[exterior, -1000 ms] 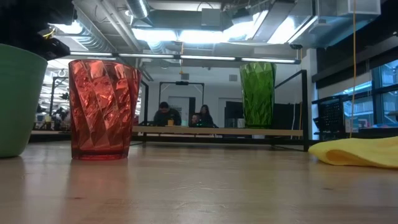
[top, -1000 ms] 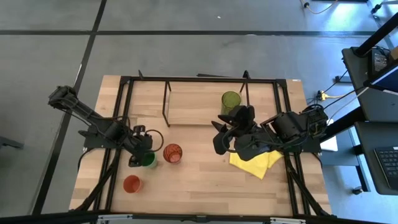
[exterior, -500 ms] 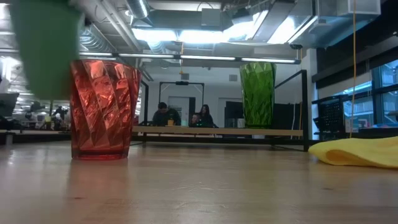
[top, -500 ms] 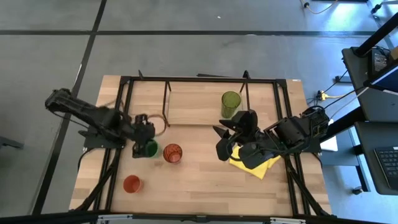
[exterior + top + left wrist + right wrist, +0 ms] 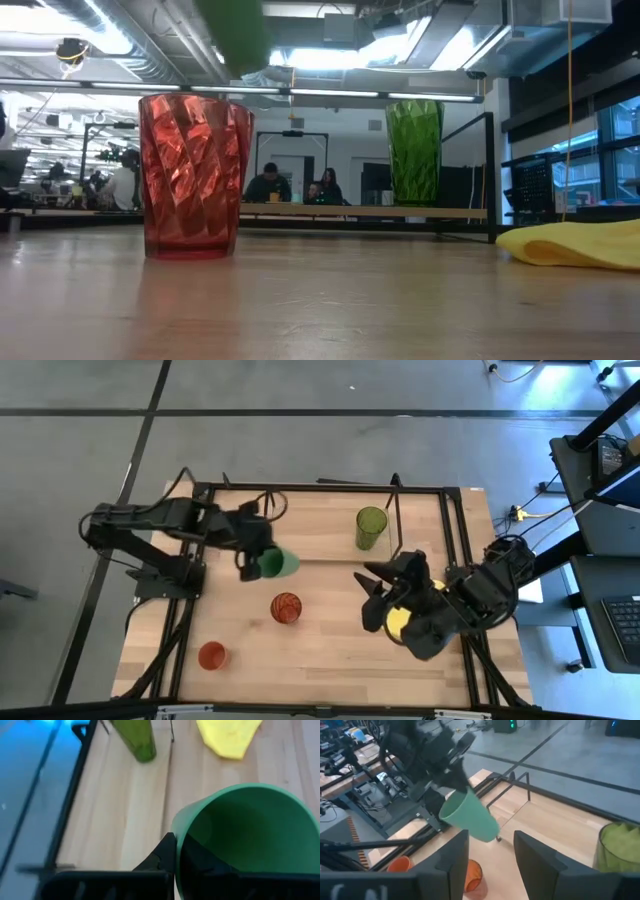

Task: Stack small to large cups/mugs on shelf
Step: Put the green cup on the shelf

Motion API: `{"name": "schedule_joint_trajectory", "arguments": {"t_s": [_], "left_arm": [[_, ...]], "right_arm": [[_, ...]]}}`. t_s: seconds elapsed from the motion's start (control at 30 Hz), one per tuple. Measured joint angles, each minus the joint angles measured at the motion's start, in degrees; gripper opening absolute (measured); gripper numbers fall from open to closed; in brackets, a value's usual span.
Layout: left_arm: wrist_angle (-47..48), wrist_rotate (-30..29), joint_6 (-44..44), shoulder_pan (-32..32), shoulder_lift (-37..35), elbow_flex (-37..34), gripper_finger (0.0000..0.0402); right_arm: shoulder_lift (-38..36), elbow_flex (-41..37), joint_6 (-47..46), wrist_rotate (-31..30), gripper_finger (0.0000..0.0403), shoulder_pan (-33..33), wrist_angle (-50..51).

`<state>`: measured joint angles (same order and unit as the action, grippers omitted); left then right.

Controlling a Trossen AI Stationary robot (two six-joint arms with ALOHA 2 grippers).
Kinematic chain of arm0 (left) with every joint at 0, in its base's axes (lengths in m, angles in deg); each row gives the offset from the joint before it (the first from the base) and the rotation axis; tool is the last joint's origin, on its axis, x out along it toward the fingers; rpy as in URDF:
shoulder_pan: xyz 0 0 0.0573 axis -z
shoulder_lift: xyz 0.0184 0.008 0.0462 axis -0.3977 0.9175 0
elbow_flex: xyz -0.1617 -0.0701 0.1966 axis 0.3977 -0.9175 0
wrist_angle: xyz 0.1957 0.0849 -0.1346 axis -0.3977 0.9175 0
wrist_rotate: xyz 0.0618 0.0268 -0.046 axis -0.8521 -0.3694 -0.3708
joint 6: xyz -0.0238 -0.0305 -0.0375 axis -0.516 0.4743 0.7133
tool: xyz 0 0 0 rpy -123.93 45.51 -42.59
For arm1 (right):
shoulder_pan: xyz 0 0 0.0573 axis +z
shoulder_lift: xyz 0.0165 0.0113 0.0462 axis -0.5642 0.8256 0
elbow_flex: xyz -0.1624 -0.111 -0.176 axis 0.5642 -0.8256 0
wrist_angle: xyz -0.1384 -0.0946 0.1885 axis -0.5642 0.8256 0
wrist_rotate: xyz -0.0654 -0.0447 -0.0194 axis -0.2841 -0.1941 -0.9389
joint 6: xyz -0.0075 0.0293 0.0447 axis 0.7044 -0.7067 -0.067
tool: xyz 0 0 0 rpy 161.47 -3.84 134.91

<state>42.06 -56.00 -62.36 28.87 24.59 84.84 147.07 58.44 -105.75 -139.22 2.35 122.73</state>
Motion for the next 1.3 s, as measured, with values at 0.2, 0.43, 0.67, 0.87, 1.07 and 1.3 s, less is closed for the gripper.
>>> {"name": "schedule_joint_trajectory", "arguments": {"t_s": [0.2, 0.43, 0.67, 0.87, 1.07, 1.3], "left_arm": [[-3.48, 4.0, -8.7, -6.58, 11.78, 6.82, 0.0001], [-3.75, 16.1, -12.88, -17.54, 23.63, 16.37, 0.0001], [-3.51, 20.3, -13.3, -24.77, 34.07, 23.8, 0.0], [-2.91, 23.35, -13.3, -26.87, 40.38, 26.24, 0.0001], [-3.45, 23.4, -13.07, -28.15, 44.87, 26.48, 0.0003], [-5.94, 25.13, -11.78, -30.17, 46.43, 26.5, 0.0004]], "right_arm": [[0.28, -2.89, -10.65, -2.93, 0.0158, 2.98, 5.95], [0.22, -7.93, -17.89, -4.33, 0.0158, 4.98, 4.02], [0.2, -13.41, -20.19, -6.77, 0.0158, 5.61, -1.99], [0.2, -15.64, -20.23, -7.99, 0.0158, 5.61, -5.15], [0.2, -15.76, -20.13, -11.06, 0.0158, 5.61, -6.8], [0.2, -15.77, -19.97, -12.11, 0.0158, 5.61, -7.24]]}}
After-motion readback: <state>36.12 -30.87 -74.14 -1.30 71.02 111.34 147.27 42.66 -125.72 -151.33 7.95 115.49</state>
